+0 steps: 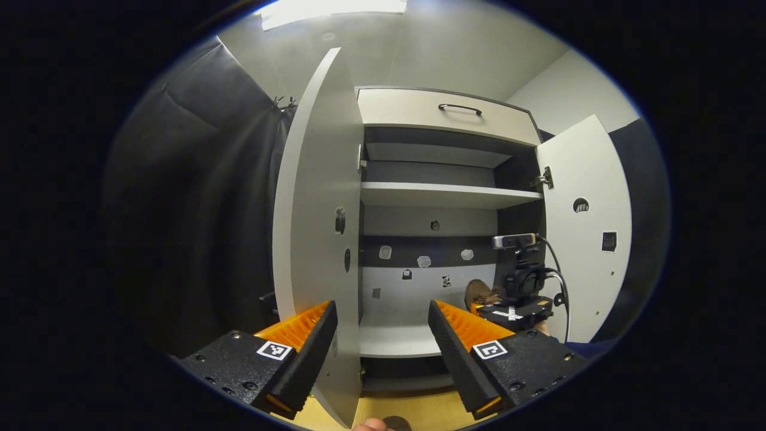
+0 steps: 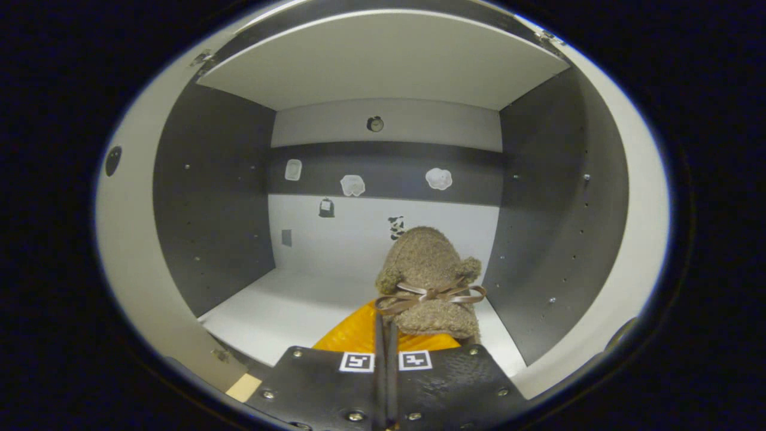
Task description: Grab one shoe with the right hand and put it into the shoe cabinet, grab the other shoe with the left hand and put it into the shoe cabinet; then close the right door with the right hand and the left door with the left hand.
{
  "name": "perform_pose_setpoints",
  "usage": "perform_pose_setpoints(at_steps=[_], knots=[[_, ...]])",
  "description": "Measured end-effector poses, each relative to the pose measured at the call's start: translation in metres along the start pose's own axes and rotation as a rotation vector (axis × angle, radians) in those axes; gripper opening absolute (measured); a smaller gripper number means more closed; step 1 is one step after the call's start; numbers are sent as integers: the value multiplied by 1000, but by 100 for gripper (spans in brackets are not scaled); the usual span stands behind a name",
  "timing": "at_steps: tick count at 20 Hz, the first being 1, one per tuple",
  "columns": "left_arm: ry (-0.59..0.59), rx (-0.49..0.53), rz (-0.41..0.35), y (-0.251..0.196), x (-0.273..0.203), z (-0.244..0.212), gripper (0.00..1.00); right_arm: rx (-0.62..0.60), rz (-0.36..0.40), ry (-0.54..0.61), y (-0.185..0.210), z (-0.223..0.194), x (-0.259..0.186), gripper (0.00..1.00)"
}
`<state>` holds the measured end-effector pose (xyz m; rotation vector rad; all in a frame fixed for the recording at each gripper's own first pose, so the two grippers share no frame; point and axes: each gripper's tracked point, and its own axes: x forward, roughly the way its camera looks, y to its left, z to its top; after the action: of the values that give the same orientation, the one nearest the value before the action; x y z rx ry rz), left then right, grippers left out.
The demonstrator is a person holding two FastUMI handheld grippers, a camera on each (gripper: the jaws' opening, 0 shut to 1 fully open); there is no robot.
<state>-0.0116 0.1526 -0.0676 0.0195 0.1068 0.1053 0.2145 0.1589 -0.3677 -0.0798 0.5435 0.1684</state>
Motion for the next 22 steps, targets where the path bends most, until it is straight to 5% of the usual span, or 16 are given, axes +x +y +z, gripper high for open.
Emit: perform_pose_setpoints(at_steps=[13,18,22], knots=[[-24,-22,-9,-1,2,3,94,-53,-92,144,-25,-48,93,1],[-21,-19,-11,-2,3,3,94,-58,-84,186,-25,-57,90,28],[-5,-12,-11,-4,2,-3,95,-56,-75,187,-23,-51,66,28]])
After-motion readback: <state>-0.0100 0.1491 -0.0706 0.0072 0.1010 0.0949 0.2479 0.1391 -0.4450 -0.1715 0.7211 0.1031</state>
